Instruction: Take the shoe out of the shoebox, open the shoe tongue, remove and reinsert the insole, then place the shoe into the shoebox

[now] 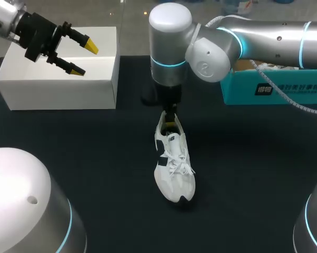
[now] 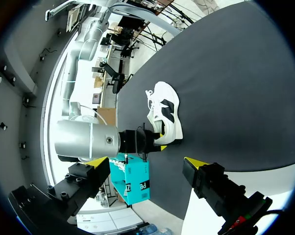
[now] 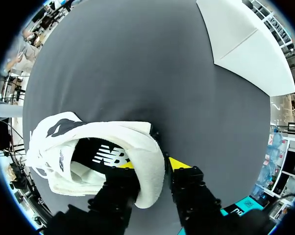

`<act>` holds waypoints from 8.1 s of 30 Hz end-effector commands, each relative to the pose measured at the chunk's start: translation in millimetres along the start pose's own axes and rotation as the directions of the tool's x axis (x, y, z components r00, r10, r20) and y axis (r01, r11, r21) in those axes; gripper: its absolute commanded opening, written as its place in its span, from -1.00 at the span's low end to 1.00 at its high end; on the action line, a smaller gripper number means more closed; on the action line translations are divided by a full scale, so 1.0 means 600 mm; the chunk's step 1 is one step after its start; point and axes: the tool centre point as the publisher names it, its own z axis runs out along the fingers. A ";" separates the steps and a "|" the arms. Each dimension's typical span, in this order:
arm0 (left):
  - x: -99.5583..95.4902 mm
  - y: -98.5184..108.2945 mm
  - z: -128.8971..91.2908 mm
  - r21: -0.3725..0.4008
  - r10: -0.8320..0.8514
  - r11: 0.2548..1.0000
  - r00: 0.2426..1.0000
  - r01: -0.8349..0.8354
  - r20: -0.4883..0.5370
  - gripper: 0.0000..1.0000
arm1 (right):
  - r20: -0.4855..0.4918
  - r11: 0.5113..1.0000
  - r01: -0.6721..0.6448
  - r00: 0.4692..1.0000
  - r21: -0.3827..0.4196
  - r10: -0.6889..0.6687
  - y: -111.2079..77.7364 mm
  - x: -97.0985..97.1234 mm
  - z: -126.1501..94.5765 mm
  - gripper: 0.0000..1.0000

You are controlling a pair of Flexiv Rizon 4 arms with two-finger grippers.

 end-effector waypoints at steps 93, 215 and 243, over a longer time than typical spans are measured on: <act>0.000 0.000 -0.001 0.001 0.001 1.000 1.000 -0.001 -0.002 1.00 | 0.179 0.998 0.058 0.982 0.013 -0.059 -0.361 -0.107 -0.484 -1.00; 0.000 0.000 -0.001 0.001 0.001 1.000 1.000 -0.001 -0.002 1.00 | 0.296 0.314 -0.938 0.262 -0.144 0.918 -0.893 -0.395 -0.377 -1.00; 0.000 0.000 -0.001 0.001 0.001 1.000 1.000 -0.001 -0.002 1.00 | 0.154 -0.124 -0.985 -0.142 -0.121 0.978 -0.902 -0.378 -0.385 -1.00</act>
